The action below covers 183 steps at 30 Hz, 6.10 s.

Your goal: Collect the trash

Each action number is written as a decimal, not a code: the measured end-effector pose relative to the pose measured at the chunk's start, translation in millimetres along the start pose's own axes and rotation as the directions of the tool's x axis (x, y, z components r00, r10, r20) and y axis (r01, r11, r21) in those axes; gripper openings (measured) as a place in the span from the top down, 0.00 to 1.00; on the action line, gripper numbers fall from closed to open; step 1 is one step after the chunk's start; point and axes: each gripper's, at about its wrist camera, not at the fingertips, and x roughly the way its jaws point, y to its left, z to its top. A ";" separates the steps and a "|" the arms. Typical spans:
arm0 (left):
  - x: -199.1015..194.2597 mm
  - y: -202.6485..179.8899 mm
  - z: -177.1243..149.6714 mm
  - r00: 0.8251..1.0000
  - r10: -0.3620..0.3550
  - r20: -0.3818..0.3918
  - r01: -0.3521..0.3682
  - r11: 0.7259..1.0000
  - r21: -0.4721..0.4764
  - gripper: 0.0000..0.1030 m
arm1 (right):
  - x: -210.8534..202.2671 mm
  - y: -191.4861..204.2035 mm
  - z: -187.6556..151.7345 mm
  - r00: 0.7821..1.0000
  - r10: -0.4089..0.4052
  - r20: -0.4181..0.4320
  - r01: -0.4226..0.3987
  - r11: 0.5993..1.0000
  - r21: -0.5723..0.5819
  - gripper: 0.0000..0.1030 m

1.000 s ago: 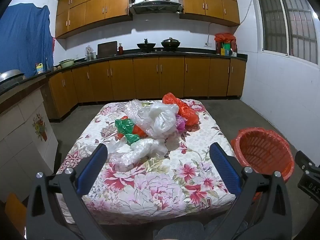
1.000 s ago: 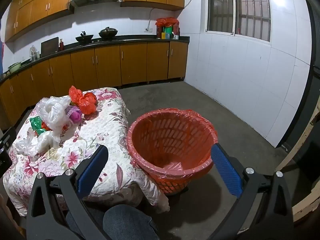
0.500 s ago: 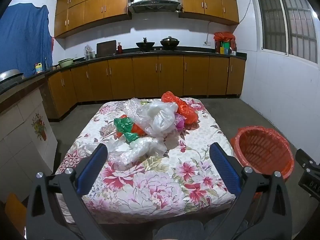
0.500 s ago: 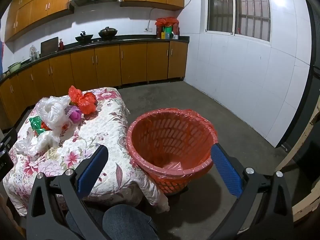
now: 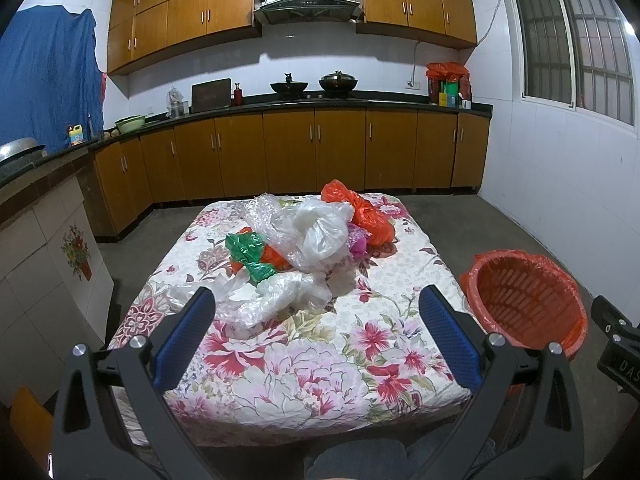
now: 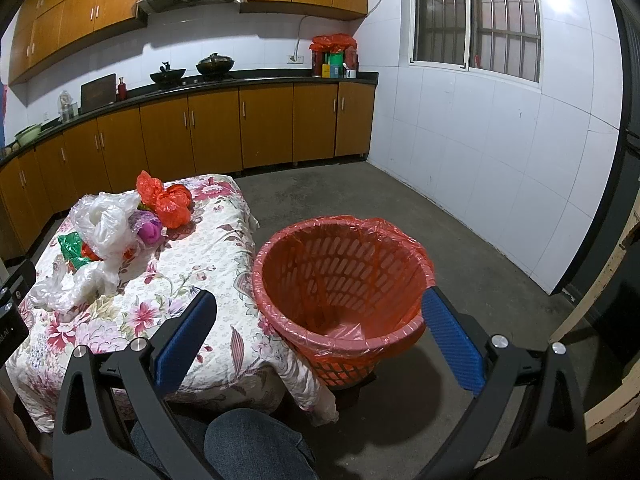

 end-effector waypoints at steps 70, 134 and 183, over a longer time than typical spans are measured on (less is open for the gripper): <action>28.0 29.3 -18.4 0.995 0.081 -0.063 -0.084 0.996 -0.038 0.04 | 14.3 23.2 11.6 0.992 0.124 0.011 -0.124 0.992 -0.026 0.02; 235.4 207.7 -50.4 0.896 0.155 -0.417 -0.238 0.959 -0.154 0.58 | 152.1 226.2 59.0 0.822 0.541 -0.175 -0.567 0.804 -0.177 0.92; 152.5 -102.5 64.1 0.907 -0.407 -0.108 0.416 0.906 0.080 0.91 | 121.0 -29.0 65.3 0.983 0.179 -0.034 -0.173 0.976 0.132 0.92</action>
